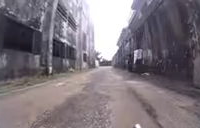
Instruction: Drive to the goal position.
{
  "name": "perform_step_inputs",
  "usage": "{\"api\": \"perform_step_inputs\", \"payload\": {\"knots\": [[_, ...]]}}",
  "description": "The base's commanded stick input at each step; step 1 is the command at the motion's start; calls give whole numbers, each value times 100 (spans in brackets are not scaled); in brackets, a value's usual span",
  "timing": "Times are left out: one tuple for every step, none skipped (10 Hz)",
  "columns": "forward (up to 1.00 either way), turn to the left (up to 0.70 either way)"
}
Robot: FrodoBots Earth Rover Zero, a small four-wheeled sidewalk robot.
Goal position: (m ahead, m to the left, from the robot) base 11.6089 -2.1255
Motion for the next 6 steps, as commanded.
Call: {"api": "perform_step_inputs", "payload": {"knots": [[30,0],[30,0],[30,0],[30,0],[30,0],[30,0]]}}
